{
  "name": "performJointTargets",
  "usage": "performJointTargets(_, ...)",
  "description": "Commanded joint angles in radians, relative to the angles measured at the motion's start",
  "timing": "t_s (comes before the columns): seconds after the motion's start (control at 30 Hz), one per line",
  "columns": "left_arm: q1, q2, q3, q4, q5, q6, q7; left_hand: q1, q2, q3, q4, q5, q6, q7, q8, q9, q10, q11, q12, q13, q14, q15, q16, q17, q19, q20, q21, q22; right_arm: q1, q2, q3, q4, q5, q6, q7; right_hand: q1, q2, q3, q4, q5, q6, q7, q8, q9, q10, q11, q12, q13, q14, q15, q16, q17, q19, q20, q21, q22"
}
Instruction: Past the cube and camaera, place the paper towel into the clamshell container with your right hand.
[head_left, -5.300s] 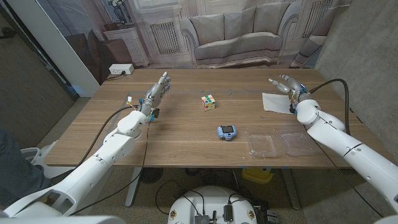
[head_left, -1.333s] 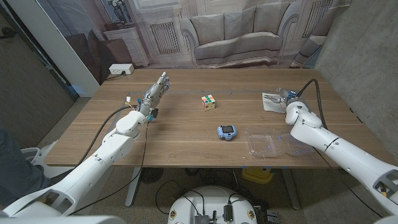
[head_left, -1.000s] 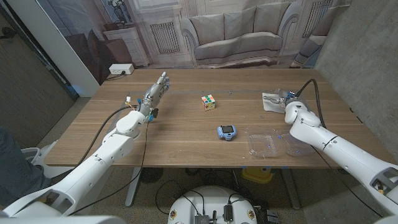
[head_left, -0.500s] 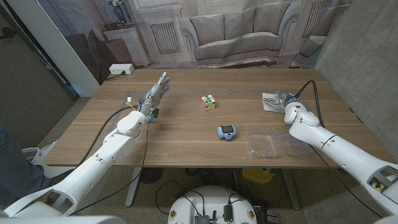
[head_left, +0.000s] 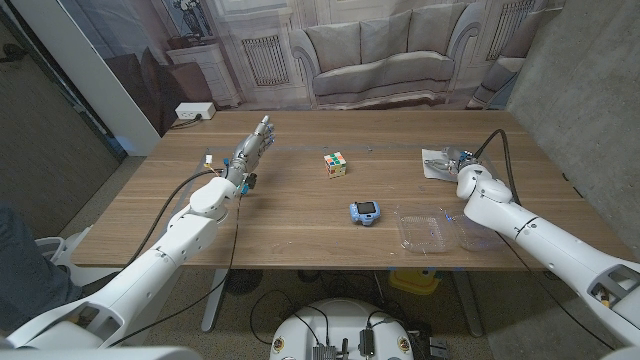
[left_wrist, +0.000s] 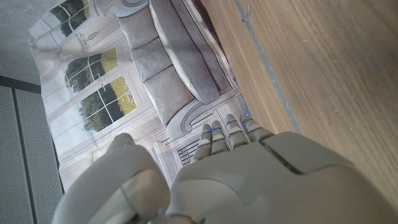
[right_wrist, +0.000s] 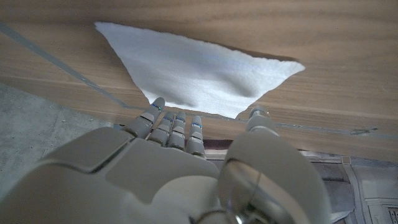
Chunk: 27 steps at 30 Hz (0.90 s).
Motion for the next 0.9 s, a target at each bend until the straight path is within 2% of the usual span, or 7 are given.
performJointTargets(0.03, -0.006, -0.002, 0.004, 0.002, 0.002, 0.010, 0.001, 0.002, 0.003, -0.005, 0.003, -0.003, 0.011, -0.001, -0.001, 0.002, 0.002, -0.002, 0.001, 0.004, -0.001, -0.001, -0.002, 0.003, -0.009, -0.008, -0.002, 0.003, 0.010, 0.011, -0.015, 0.021, -0.024, -0.018, 0.002, 0.022, 0.004, 0.006, -0.012, 0.007, -0.003, -0.001, 0.003, 0.004, -0.007, -0.005, -0.004, 0.002, -0.003, -0.001, -0.004, 0.003, 0.001, -0.017, -0.004, 0.004)
performJointTargets(0.63, -0.005, 0.000, 0.004, -0.003, 0.001, 0.014, 0.002, 0.003, 0.004, -0.009, 0.003, -0.004, 0.011, -0.004, -0.002, 0.002, 0.001, 0.000, 0.000, 0.004, -0.001, -0.002, -0.002, 0.003, -0.010, -0.004, -0.002, 0.003, 0.005, 0.025, -0.018, 0.036, -0.022, -0.023, 0.004, 0.072, 0.013, 0.025, -0.040, 0.006, 0.004, -0.010, 0.008, 0.004, -0.003, -0.012, 0.000, 0.003, 0.002, -0.004, -0.002, 0.002, 0.001, -0.016, -0.014, 0.004)
performJointTargets(0.8, -0.006, 0.000, 0.005, -0.003, 0.002, 0.013, 0.002, 0.003, 0.005, -0.010, 0.003, -0.005, 0.012, -0.003, -0.002, 0.002, 0.002, -0.005, 0.000, 0.004, 0.000, -0.004, -0.002, 0.003, -0.010, -0.003, -0.002, 0.003, -0.003, 0.025, -0.012, 0.034, -0.021, -0.017, -0.010, 0.134, 0.025, 0.050, -0.067, 0.003, 0.017, -0.020, 0.012, 0.004, 0.016, -0.019, 0.008, 0.003, 0.036, -0.024, 0.006, 0.002, 0.056, -0.022, -0.002, 0.007)
performJointTargets(0.9, -0.008, -0.002, 0.006, -0.001, 0.002, 0.013, 0.000, 0.004, 0.005, -0.010, 0.003, -0.005, 0.012, -0.004, -0.002, 0.002, 0.003, -0.004, 0.001, 0.004, -0.001, -0.003, -0.002, 0.003, -0.012, -0.001, -0.002, 0.003, -0.003, 0.025, -0.010, 0.032, -0.021, -0.019, -0.014, 0.156, 0.029, 0.059, -0.073, 0.001, 0.027, -0.025, 0.015, 0.005, 0.026, -0.021, 0.012, 0.003, 0.049, -0.032, 0.007, 0.002, 0.076, -0.023, 0.002, 0.007)
